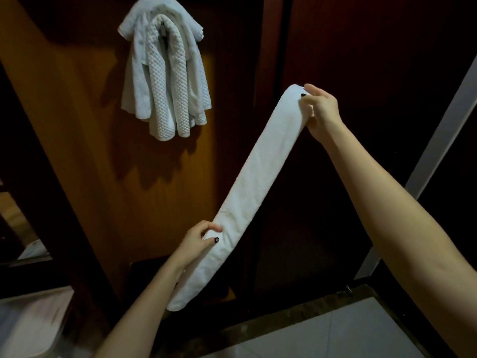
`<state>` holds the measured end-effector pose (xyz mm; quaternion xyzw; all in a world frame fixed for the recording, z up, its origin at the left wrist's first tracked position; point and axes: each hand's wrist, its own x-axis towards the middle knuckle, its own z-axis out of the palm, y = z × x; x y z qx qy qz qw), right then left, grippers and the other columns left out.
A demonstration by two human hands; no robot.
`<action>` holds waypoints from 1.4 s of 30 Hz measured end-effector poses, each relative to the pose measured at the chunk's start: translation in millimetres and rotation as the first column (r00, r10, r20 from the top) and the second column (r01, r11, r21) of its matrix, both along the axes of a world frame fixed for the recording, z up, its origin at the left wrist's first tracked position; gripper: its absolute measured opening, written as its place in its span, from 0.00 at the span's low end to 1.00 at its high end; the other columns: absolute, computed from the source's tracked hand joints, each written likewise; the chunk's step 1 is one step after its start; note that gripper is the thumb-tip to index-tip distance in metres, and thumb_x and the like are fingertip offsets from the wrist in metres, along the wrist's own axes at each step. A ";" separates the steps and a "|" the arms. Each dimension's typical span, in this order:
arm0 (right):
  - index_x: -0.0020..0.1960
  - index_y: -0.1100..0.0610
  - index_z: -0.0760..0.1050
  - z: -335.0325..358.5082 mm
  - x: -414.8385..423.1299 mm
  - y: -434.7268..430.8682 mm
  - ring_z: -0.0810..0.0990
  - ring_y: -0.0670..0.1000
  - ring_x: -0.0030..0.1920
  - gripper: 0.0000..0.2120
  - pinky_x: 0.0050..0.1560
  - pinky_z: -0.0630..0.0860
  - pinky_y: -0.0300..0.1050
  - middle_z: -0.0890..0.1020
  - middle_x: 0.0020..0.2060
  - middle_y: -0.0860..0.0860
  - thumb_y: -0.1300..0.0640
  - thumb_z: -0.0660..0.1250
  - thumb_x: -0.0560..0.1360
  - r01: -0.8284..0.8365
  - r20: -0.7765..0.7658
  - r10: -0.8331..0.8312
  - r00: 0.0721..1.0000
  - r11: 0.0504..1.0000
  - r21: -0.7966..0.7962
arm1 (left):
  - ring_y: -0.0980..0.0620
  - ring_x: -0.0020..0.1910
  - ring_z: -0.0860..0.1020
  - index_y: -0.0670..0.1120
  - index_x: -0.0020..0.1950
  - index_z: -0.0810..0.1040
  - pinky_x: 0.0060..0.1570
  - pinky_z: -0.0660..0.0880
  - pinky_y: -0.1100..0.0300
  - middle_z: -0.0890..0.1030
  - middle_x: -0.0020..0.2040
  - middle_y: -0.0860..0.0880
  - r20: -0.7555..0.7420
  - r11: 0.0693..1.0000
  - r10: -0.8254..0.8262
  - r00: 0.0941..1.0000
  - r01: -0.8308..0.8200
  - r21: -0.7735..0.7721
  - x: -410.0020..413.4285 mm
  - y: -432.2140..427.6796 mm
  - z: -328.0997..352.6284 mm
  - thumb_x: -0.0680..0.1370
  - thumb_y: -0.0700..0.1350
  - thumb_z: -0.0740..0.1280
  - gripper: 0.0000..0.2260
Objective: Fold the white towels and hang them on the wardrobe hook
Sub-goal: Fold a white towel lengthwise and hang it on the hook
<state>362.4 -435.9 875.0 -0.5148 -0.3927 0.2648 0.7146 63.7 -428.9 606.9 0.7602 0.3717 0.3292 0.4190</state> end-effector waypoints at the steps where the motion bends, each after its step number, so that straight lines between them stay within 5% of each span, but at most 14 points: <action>1: 0.73 0.60 0.66 -2.2 0.8 0.7 0.75 0.57 0.63 0.27 0.49 0.79 0.46 0.70 0.67 0.58 0.71 0.62 0.75 -0.068 0.011 0.068 0.998 0.997 -0.030 | 0.66 0.57 0.75 0.50 0.51 0.79 0.57 0.68 0.72 0.80 0.55 0.54 -0.002 1.000 -0.007 1.000 0.007 -0.005 -3.5 1.7 0.8 0.75 0.34 0.67 0.12; 5: 0.69 0.64 0.70 -7.5 -2.1 -5.6 0.78 0.52 0.49 0.24 0.36 0.76 0.37 0.76 0.55 0.58 0.75 0.59 0.74 -0.115 0.134 0.137 0.981 0.979 -0.166 | 0.66 0.58 0.74 0.47 0.53 0.80 0.57 0.67 0.75 0.79 0.57 0.52 0.015 1.000 -0.010 1.000 0.010 -0.009 -14.6 11.7 6.5 0.76 0.34 0.67 0.11; 7: 0.68 0.66 0.71 -14.4 -0.7 -5.3 0.79 0.52 0.44 0.19 0.35 0.77 0.37 0.78 0.46 0.58 0.72 0.57 0.78 -0.034 -0.124 0.031 0.992 0.999 -0.019 | 0.68 0.58 0.74 0.48 0.53 0.80 0.59 0.66 0.73 0.80 0.57 0.53 0.053 1.000 -0.002 0.999 0.003 -0.017 -17.2 14.6 13.2 0.76 0.34 0.67 0.11; 9: 0.65 0.63 0.73 -38.7 -3.6 -5.8 0.83 0.55 0.42 0.15 0.37 0.81 0.44 0.81 0.45 0.59 0.57 0.58 0.82 -0.088 -0.512 0.126 0.850 0.991 0.097 | 0.68 0.58 0.74 0.47 0.53 0.80 0.62 0.66 0.68 0.80 0.57 0.55 0.117 0.999 0.009 0.993 -0.006 -0.032 -16.8 17.2 23.7 0.76 0.34 0.68 0.11; 11: 0.61 0.60 0.75 -78.3 -14.0 -6.0 0.85 0.57 0.43 0.23 0.38 0.83 0.50 0.83 0.52 0.60 0.41 0.60 0.80 -0.226 -0.564 0.204 0.800 0.974 0.031 | 0.66 0.57 0.75 0.47 0.53 0.81 0.62 0.68 0.65 0.80 0.56 0.55 0.161 0.999 0.005 0.987 0.003 -0.047 -15.1 18.4 36.8 0.76 0.34 0.68 0.10; 12: 0.67 0.57 0.72 -96.4 -18.1 -5.3 0.85 0.57 0.47 0.26 0.41 0.83 0.51 0.78 0.61 0.60 0.39 0.63 0.78 -0.263 -0.515 0.197 0.834 0.963 -0.057 | 0.65 0.57 0.76 0.46 0.54 0.81 0.60 0.70 0.64 0.80 0.56 0.55 0.174 0.998 -0.003 0.985 0.012 -0.054 -14.6 18.7 43.6 0.76 0.35 0.67 0.10; 14: 0.78 0.48 0.57 -116.1 -25.9 -3.7 0.84 0.55 0.50 0.31 0.39 0.82 0.46 0.68 0.70 0.57 0.52 0.67 0.79 -0.286 -0.462 0.211 0.861 0.953 -0.098 | 0.60 0.56 0.77 0.46 0.54 0.81 0.55 0.73 0.63 0.81 0.55 0.54 0.194 0.998 -0.018 0.981 0.030 -0.060 -15.2 20.9 54.3 0.76 0.35 0.67 0.09; 17: 0.78 0.55 0.56 -116.7 -26.9 -1.4 0.83 0.47 0.33 0.30 0.31 0.78 0.38 0.76 0.56 0.60 0.71 0.58 0.79 -0.213 -0.561 0.211 0.801 0.975 0.063 | 0.58 0.56 0.78 0.47 0.52 0.81 0.55 0.74 0.63 0.81 0.55 0.54 0.186 0.998 -0.036 0.982 0.046 -0.047 -21.6 29.3 61.9 0.77 0.36 0.66 0.09; 21: 0.76 0.49 0.63 -108.6 -33.0 0.8 0.81 0.53 0.54 0.30 0.48 0.82 0.47 0.71 0.62 0.57 0.67 0.63 0.78 -0.280 -0.625 0.292 0.724 0.952 0.121 | 0.61 0.54 0.78 0.47 0.49 0.81 0.53 0.73 0.65 0.82 0.52 0.53 0.215 0.996 -0.037 0.976 0.055 -0.077 -36.5 43.5 70.6 0.77 0.33 0.64 0.11; 26: 0.76 0.53 0.63 -103.1 -54.6 17.2 0.79 0.56 0.60 0.31 0.45 0.82 0.43 0.68 0.65 0.62 0.73 0.59 0.77 -0.246 -0.687 0.315 0.655 0.948 0.200 | 0.61 0.57 0.78 0.47 0.51 0.83 0.54 0.71 0.66 0.83 0.53 0.56 0.190 0.993 -0.052 0.980 0.071 -0.092 -60.8 60.5 87.1 0.76 0.34 0.64 0.12; 30: 0.76 0.51 0.61 -103.3 -70.6 33.8 0.77 0.58 0.62 0.29 0.48 0.81 0.50 0.68 0.66 0.58 0.69 0.59 0.78 -0.239 -0.590 0.272 0.760 0.962 0.136 | 0.63 0.53 0.79 0.47 0.50 0.83 0.51 0.72 0.68 0.83 0.51 0.55 0.193 0.997 -0.006 0.981 0.021 -0.078 -79.5 71.9 104.6 0.77 0.37 0.66 0.08; 34: 0.76 0.51 0.61 -88.0 -82.8 51.7 0.78 0.56 0.57 0.30 0.40 0.80 0.45 0.70 0.64 0.57 0.66 0.63 0.77 -0.170 -0.480 0.206 0.853 0.978 0.118 | 0.61 0.50 0.80 0.45 0.48 0.83 0.48 0.74 0.71 0.84 0.46 0.56 0.184 0.999 -0.035 0.982 0.040 -0.025 -94.1 83.6 118.2 0.76 0.35 0.67 0.08; 42: 0.67 0.62 0.72 -16.8 -102.6 100.2 0.82 0.54 0.49 0.20 0.44 0.81 0.41 0.78 0.56 0.59 0.71 0.61 0.76 -0.178 -0.111 0.192 0.975 0.976 0.128 | 0.64 0.38 0.78 0.44 0.44 0.81 0.43 0.72 0.72 0.82 0.37 0.54 0.238 0.990 0.054 0.970 -0.084 0.117 -127.7 135.8 210.9 0.76 0.31 0.65 0.09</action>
